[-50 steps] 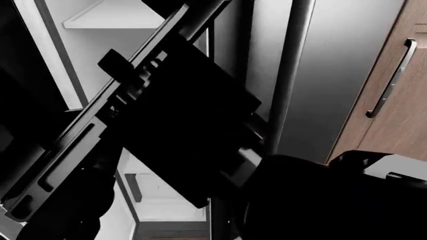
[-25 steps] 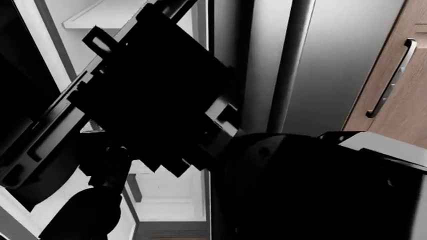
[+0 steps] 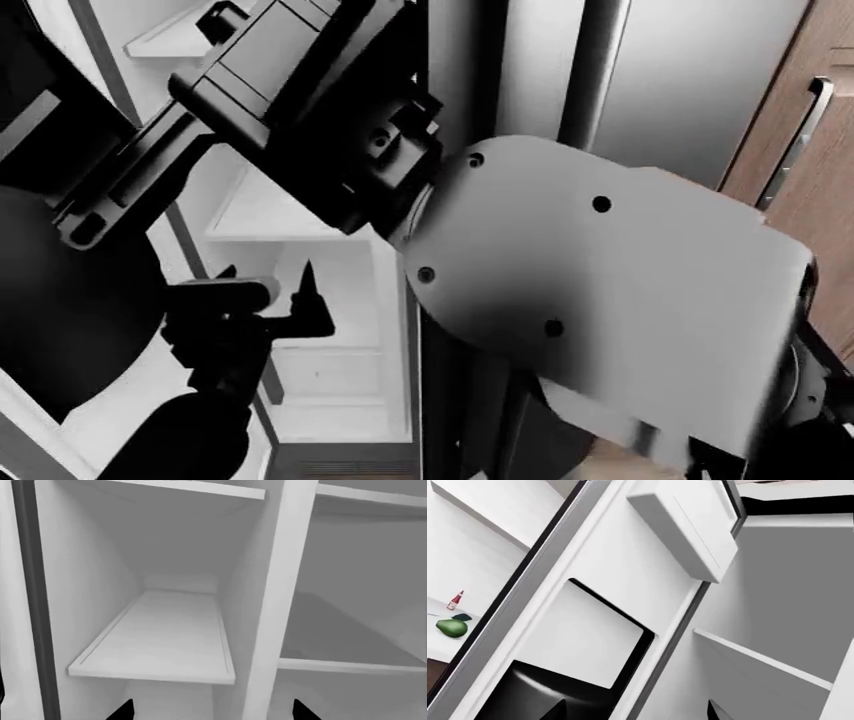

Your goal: Open the fridge door

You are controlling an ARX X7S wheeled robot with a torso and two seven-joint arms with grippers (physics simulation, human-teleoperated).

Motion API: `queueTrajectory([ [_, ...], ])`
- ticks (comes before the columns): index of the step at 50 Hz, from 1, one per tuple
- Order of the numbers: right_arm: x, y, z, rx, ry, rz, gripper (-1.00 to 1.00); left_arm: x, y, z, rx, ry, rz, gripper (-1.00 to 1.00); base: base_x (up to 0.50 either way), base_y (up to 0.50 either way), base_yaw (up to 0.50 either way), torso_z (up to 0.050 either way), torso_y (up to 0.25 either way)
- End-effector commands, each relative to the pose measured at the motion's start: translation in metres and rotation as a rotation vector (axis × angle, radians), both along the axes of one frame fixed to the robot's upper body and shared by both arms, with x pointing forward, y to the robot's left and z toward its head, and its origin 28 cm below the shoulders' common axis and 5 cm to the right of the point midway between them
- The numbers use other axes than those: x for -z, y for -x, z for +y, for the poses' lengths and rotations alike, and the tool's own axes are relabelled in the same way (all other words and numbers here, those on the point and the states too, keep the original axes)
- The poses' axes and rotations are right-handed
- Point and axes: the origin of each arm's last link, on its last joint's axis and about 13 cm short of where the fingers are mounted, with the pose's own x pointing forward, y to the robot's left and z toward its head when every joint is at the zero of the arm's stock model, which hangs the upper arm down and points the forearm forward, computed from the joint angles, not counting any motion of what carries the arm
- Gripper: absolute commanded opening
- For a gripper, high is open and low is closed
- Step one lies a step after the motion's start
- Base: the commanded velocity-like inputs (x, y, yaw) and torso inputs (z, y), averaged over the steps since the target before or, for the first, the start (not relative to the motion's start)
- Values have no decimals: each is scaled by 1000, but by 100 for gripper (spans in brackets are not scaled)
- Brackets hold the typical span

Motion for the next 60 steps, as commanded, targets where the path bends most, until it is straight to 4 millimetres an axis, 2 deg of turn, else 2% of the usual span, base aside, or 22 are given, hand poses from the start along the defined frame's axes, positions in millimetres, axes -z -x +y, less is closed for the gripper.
queueTrajectory([
  [1, -2, -31, 1, 24, 16, 74, 100, 5, -1, -1, 7, -4, 12, 100, 0, 0, 0, 0, 0],
  [14, -1, -49, 5, 64, 53, 156, 100, 9, 0, -1, 6, -6, 15, 100, 0, 0, 0, 0, 0],
  [20, 5, -48, 4, 110, 60, 149, 100, 8, -1, -1, 5, -5, 13, 100, 0, 0, 0, 0, 0],
  [21, 7, -50, 5, 172, 100, 141, 100, 8, -1, -1, 5, -5, 14, 100, 0, 0, 0, 0, 0],
  [51, 8, -46, 7, 151, 97, 147, 100, 6, 0, -2, 3, -6, 12, 100, 0, 0, 0, 0, 0],
  [55, 5, -47, 9, 138, 98, 140, 100, 7, 1, -3, 7, -8, 11, 100, 0, 0, 0, 0, 0],
  [60, -4, -47, 20, 90, 153, 116, 100, 9, 0, -2, 5, -9, 14, 100, 0, 0, 0, 0, 0],
])
